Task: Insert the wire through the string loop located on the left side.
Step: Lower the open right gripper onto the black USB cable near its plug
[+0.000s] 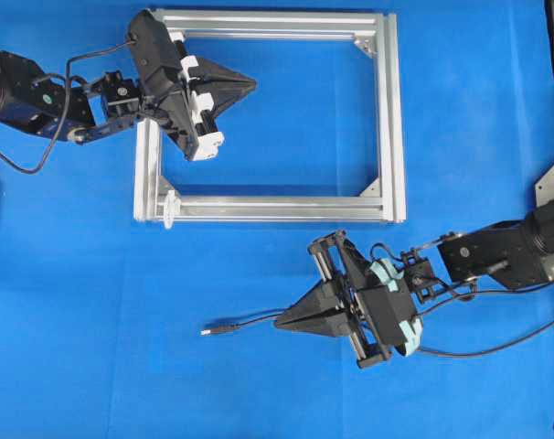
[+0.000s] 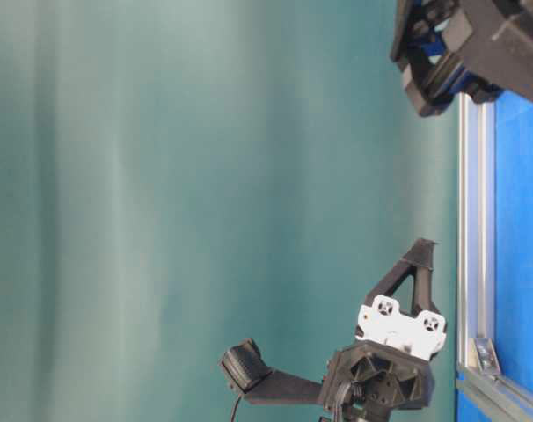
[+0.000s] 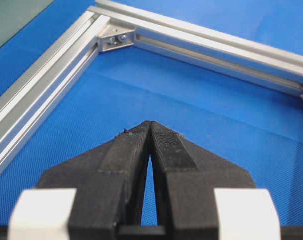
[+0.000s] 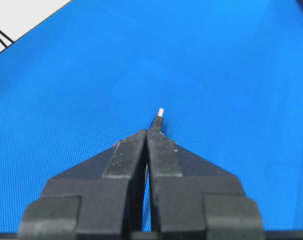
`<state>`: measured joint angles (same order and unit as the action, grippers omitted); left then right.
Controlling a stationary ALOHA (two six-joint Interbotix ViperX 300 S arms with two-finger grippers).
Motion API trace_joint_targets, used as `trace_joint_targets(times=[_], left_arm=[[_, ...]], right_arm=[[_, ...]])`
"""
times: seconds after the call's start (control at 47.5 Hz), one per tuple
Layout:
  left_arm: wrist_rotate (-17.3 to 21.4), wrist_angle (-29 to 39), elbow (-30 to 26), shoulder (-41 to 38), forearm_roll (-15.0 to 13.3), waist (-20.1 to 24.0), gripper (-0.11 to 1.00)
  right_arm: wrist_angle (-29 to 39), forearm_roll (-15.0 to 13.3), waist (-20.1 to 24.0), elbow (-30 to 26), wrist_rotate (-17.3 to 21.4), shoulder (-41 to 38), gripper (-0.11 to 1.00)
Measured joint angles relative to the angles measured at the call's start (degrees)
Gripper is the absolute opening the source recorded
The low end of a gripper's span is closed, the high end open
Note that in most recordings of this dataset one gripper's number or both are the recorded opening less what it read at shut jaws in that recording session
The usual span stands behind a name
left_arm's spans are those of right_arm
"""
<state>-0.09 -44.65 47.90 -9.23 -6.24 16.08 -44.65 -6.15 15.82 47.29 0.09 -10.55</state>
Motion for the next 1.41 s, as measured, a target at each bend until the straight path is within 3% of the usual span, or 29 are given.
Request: trace_joint_targets(times=[0.505, 0.61, 0.799, 0.883, 1.115, 1.409], left_arm=[[-0.18, 0.97, 0.35, 1.49, 1.14, -0.62, 0.0], [-0.18, 0.97, 0.44, 1.49, 1.14, -0.62, 0.0], [-0.09, 0.97, 0.44, 1.41, 1.14, -0.53, 0.0], [-0.09, 0.97, 0.44, 1.49, 1.14, -0.62, 0.0], [-0.18, 0.97, 0.44, 1.49, 1.14, -0.53, 0.0], [-0.18, 0.97, 0.53, 1.41, 1.14, -0.62, 0.0]], right_arm=[[5.27, 0.35, 0.26, -0.53, 4.04, 3.16, 0.01], [5.54, 0.35, 0.26, -0.53, 5.1, 3.16, 0.2], [6.59, 0.44, 0.26, -0.53, 7.73, 3.25, 0.76], [7.12, 0.62, 0.26, -0.53, 8.09, 3.16, 0.92], [7.29, 1.05, 0.26, -1.05, 8.17, 2.72, 0.89], [7.38, 2.99, 0.35, -5.19, 8.26, -4.92, 0.89]])
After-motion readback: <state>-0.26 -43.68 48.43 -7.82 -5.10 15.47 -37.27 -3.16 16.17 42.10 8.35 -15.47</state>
